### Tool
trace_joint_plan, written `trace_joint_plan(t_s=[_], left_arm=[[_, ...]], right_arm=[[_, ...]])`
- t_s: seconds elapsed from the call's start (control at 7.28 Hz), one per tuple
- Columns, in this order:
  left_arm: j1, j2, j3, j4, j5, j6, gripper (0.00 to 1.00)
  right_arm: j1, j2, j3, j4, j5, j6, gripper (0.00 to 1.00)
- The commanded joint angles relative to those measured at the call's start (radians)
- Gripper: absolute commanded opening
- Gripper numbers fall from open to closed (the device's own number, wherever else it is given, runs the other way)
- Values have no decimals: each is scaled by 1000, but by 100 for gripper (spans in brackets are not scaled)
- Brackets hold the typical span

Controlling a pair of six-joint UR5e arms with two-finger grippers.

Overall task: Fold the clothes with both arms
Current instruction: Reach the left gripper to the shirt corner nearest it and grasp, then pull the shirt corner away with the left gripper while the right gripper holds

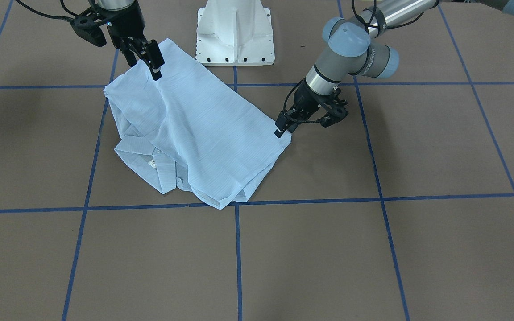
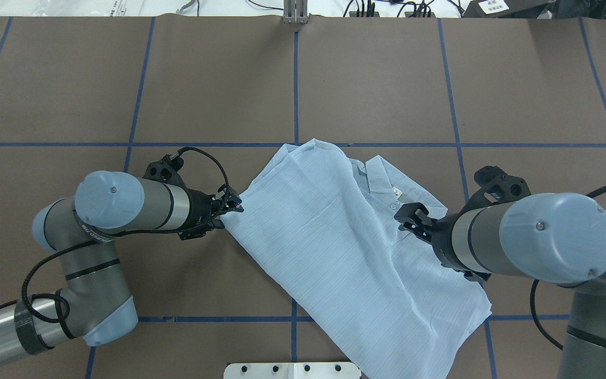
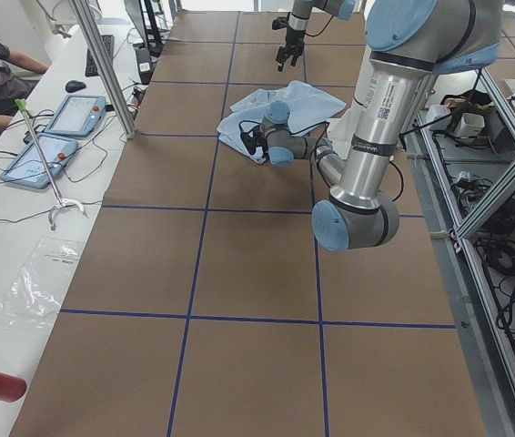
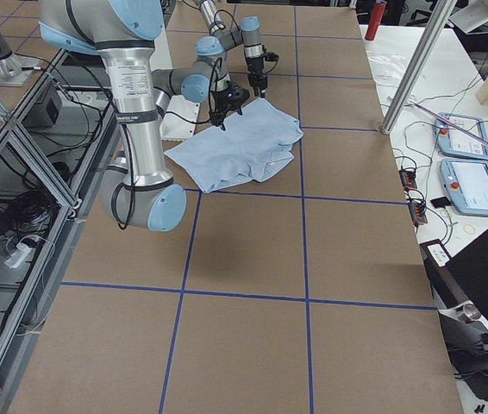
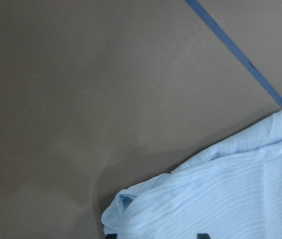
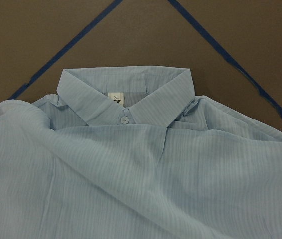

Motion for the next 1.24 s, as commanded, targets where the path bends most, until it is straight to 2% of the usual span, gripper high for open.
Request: trace_joint_plan(t_s=[0.0, 0.14, 0.27, 0.41, 0.55, 0.96, 1.1], left_arm=[[15, -8, 13, 4, 10, -4, 59], [21, -8, 14, 4, 10, -4, 52], [21, -8, 19, 5, 27, -5, 39], [22, -8, 19, 7, 55, -5, 13], [22, -7, 17, 7, 58, -2, 0], [-5, -2, 16, 16, 56, 42, 0], [-37, -7, 17, 48, 58, 134, 0]], right_arm=[[3, 0, -21, 1, -2, -4, 100], [5, 0, -22, 1, -2, -4, 100], [3, 0, -22, 1, -3, -4, 100], [1, 2, -29, 1, -5, -4, 100], [3, 0, -32, 1, -7, -4, 100], [8, 7, -44, 1, -7, -5, 100], [14, 7, -45, 1, -7, -7, 100]])
